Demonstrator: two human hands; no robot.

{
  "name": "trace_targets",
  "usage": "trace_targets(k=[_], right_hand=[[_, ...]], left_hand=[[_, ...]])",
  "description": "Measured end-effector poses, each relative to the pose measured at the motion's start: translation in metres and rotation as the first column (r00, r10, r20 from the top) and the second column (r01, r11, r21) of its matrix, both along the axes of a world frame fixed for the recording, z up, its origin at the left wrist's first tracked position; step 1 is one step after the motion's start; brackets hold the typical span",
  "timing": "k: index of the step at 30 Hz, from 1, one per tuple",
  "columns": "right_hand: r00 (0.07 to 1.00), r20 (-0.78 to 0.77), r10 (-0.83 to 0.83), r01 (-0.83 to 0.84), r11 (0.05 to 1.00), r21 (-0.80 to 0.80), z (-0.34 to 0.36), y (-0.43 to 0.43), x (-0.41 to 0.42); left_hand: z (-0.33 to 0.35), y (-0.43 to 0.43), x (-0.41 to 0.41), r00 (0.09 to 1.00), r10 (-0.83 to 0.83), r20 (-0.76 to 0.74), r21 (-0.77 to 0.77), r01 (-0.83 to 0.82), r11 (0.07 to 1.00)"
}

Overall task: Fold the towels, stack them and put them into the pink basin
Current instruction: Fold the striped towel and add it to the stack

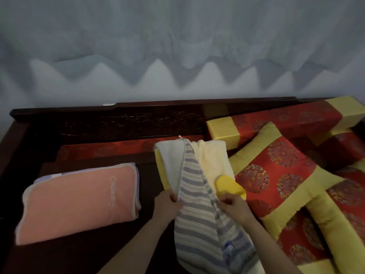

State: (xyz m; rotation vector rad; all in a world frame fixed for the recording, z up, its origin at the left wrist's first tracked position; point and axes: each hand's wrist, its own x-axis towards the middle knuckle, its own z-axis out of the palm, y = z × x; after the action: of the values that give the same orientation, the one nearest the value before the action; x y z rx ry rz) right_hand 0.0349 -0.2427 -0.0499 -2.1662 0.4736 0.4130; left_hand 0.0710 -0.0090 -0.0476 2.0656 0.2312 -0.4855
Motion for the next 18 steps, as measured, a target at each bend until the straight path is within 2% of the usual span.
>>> trace_targets(k=[2,4,7,10,13,14,16,18], right_hand=[[0.998,-0.005,0.055,-0.055,0.997,-0.053,0.007,0.001,0.002],[0.994,0.050,0.095,-0.090,0.991,-0.101,0.026,0.006,0.010],[0.947,0.284,0.148,-0.115,0.985,-0.130,0.069,0.018,0.036],[0.850,0.455,0.267,-0.238,0.964,-0.122,0.128,0.040,0.067],[0.709,0.524,0.472,-0.458,0.873,-0.167,0.183,0.070,0.092],[0.666,0.532,0.523,-0.525,0.835,-0.165,0.195,0.079,0.096],[0.579,0.559,0.594,-0.614,0.768,-0.180,0.225,0.101,0.103],[0.526,0.572,0.630,-0.657,0.728,-0.197,0.245,0.119,0.109]], left_hand=[[0.025,0.002,0.007,0.996,-0.078,0.035,-0.057,0.079,0.995],[0.059,0.005,0.019,0.991,-0.083,0.103,-0.089,0.092,0.992],[0.111,0.017,0.044,0.940,-0.170,0.295,0.004,0.177,0.984],[0.174,0.039,0.070,0.824,-0.404,0.397,0.251,0.326,0.911],[0.242,0.059,0.085,0.600,-0.709,0.370,0.519,0.499,0.694],[0.262,0.061,0.084,0.532,-0.767,0.358,0.558,0.537,0.633],[0.305,0.075,0.080,0.445,-0.820,0.360,0.612,0.550,0.568],[0.340,0.088,0.077,0.411,-0.817,0.404,0.621,0.532,0.575]])
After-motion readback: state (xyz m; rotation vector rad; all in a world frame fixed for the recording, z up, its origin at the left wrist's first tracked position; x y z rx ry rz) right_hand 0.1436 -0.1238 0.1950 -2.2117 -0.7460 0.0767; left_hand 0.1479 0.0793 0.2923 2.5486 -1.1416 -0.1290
